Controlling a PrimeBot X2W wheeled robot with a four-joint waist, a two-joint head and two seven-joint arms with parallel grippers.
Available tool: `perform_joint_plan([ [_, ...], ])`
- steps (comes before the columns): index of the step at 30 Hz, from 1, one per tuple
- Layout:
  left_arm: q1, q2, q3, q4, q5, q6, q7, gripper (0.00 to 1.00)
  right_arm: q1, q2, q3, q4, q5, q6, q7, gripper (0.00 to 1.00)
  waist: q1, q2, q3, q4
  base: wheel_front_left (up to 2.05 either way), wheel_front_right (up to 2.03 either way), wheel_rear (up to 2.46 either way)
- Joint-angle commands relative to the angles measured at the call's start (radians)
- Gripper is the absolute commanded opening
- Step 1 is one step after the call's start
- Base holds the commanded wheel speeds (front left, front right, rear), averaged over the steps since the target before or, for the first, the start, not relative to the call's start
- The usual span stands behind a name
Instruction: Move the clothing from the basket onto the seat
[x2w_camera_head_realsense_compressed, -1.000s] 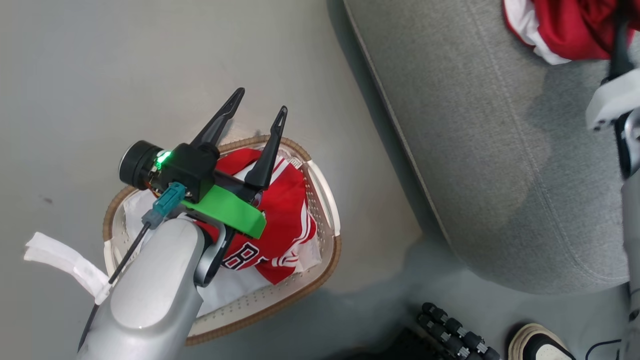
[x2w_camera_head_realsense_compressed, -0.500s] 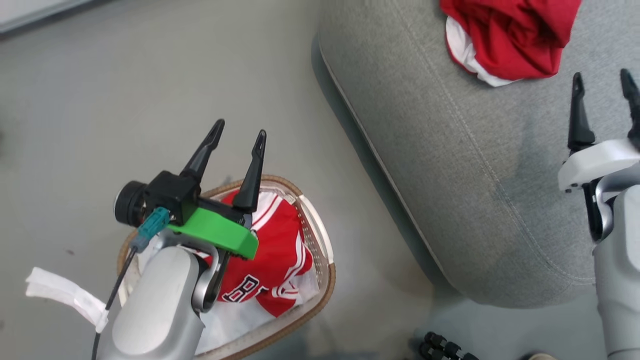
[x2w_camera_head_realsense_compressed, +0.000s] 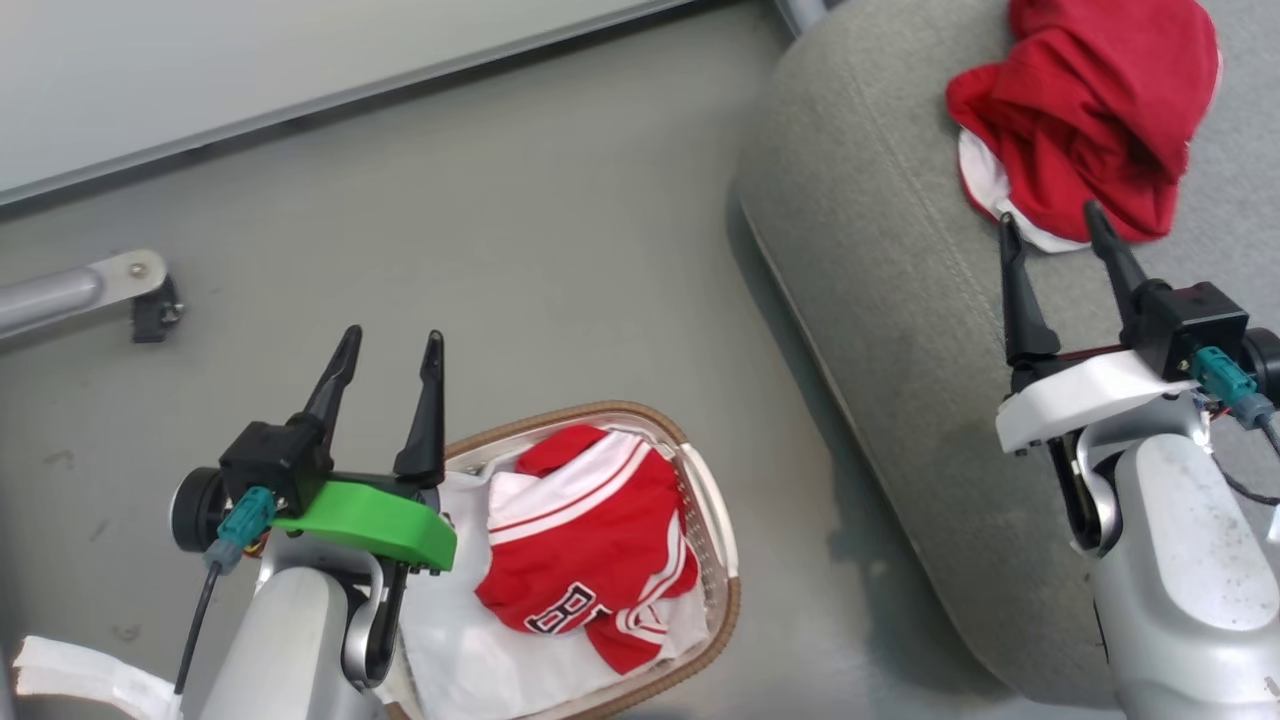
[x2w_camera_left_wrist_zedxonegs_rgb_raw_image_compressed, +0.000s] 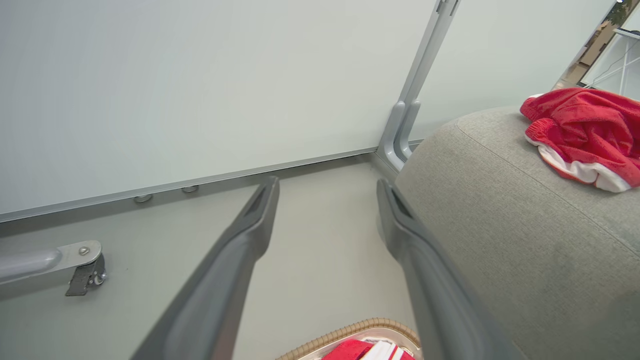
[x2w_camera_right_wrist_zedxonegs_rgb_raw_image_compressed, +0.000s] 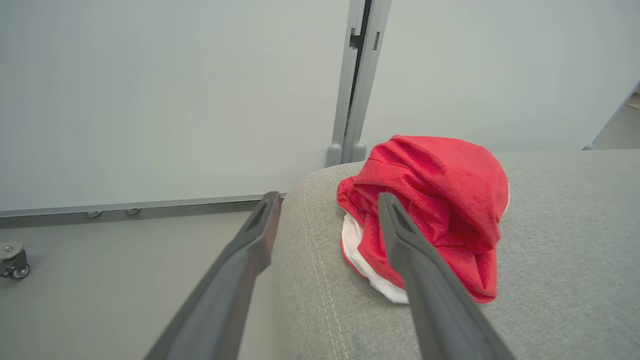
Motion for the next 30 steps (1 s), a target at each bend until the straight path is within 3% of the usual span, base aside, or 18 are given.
perform_joint_plan([
  [1, 0.024, -0.008, 0.021, -0.005, 0.018, -0.003, 0.001, 1.0, 0.023, -0.002, 0.012, -0.009, 0.006, -0.001, -0.002, 1.0, 0.0, 0.0, -0.062, 0.08, 0.0, 0.0, 0.0],
  [13, 0.131, -0.043, 0.155, -0.007, 0.074, -0.003, 0.001, 1.0, 0.129, 0.008, 0.027, -0.021, 0.05, -0.001, -0.002, 1.0, 0.0, 0.0, -0.153, 0.181, 0.0, 0.0, 0.0],
  [30, 0.274, -0.053, 0.256, -0.035, 0.066, -0.003, 0.001, 1.0, 0.281, 0.024, 0.054, -0.022, 0.057, -0.001, -0.002, 1.0, 0.0, 0.0, -0.267, 0.198, 0.0, 0.0, 0.0],
])
